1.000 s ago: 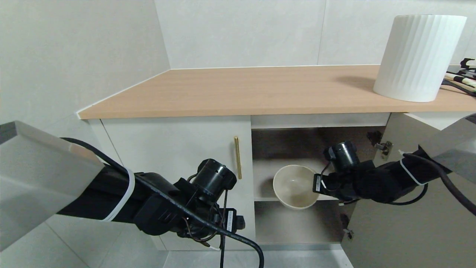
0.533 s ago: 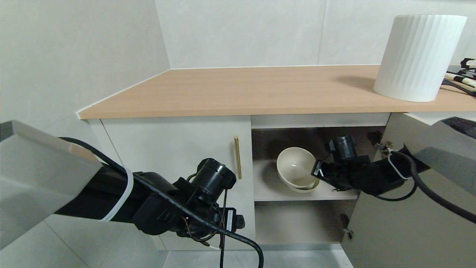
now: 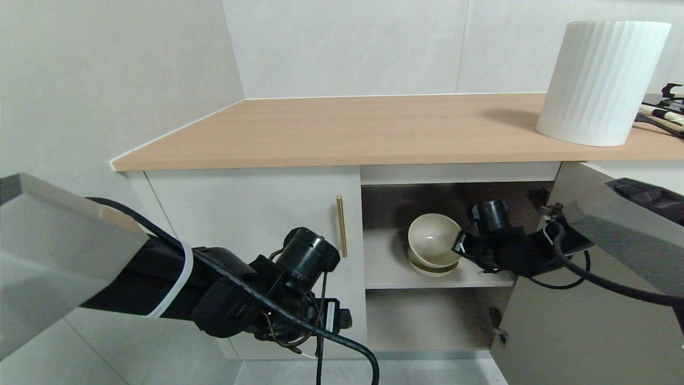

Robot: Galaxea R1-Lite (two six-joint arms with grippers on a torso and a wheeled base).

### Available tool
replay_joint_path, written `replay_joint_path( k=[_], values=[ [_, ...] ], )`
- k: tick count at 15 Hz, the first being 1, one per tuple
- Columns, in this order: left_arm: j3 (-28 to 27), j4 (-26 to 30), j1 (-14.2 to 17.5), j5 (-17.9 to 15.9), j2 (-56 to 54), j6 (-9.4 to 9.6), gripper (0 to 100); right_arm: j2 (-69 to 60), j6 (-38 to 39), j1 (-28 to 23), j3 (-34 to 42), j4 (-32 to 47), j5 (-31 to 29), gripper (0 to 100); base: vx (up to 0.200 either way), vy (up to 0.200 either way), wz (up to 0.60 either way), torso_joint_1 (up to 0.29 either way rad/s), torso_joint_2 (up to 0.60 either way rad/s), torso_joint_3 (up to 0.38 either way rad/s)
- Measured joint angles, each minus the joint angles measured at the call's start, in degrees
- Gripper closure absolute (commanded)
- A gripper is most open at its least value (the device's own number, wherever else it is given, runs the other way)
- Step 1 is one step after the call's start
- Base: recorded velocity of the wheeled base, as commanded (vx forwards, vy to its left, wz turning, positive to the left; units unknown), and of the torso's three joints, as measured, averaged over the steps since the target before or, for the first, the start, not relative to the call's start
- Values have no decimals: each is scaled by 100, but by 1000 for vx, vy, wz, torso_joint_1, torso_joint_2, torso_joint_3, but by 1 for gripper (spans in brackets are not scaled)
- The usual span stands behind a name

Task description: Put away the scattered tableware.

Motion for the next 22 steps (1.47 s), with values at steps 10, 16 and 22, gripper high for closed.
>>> replay_joint_path(
  k=[10,16,22],
  values=[
    [2,-10,-2,0,27,0,0,230,-43,0,-190,50,20,100,0,0,0,0,0,0],
    [-2,-7,-2,5,27,0,0,261,-44,11,-195,66,20,0,0,0,0,0,0,0],
    [-9,-2,0,2,16,0,0,223,-60,32,-129,88,28,0,0,0,0,0,0,0]
  ],
)
